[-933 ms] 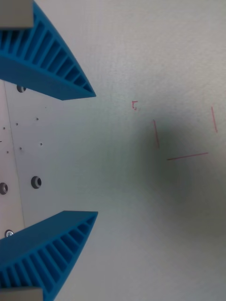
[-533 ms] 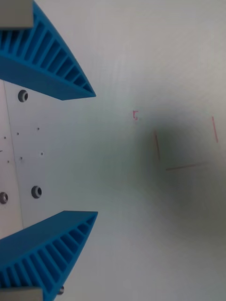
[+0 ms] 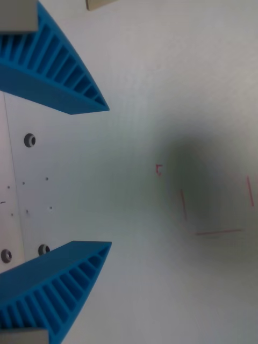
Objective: Move in gripper negative y
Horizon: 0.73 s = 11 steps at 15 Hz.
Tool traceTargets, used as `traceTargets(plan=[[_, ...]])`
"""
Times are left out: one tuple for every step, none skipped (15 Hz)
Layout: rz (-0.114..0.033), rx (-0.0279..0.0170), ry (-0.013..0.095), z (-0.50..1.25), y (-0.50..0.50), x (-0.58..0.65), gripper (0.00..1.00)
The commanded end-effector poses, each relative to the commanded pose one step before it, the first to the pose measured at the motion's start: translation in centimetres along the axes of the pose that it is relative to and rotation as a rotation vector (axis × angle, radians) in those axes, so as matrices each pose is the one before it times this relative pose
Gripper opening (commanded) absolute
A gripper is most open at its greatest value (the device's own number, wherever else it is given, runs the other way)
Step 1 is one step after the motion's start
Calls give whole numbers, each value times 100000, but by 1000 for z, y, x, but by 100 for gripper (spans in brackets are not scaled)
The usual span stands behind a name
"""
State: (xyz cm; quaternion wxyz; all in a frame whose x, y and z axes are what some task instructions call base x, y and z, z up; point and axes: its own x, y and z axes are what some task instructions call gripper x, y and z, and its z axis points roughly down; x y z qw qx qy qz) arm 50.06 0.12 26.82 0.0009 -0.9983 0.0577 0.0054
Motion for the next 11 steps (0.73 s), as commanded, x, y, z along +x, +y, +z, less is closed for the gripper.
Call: traceTargets(plan=[[1562,-489,334,-137,-1388,457,100],[0,0,0,0,-500,0,100],[0,0,0,0,-500,0,100],[0,0,0,0,-500,0,100],[0,0,0,0,-500,0,100],[0,0,0,0,-500,0,100],[0,0,0,0,-500,0,100],[0,0,0,0,-500,0,100],[0,0,0,0,-500,0,100],[0,0,0,0,-500,0,100],[0,0,0,0,-500,0,100]])
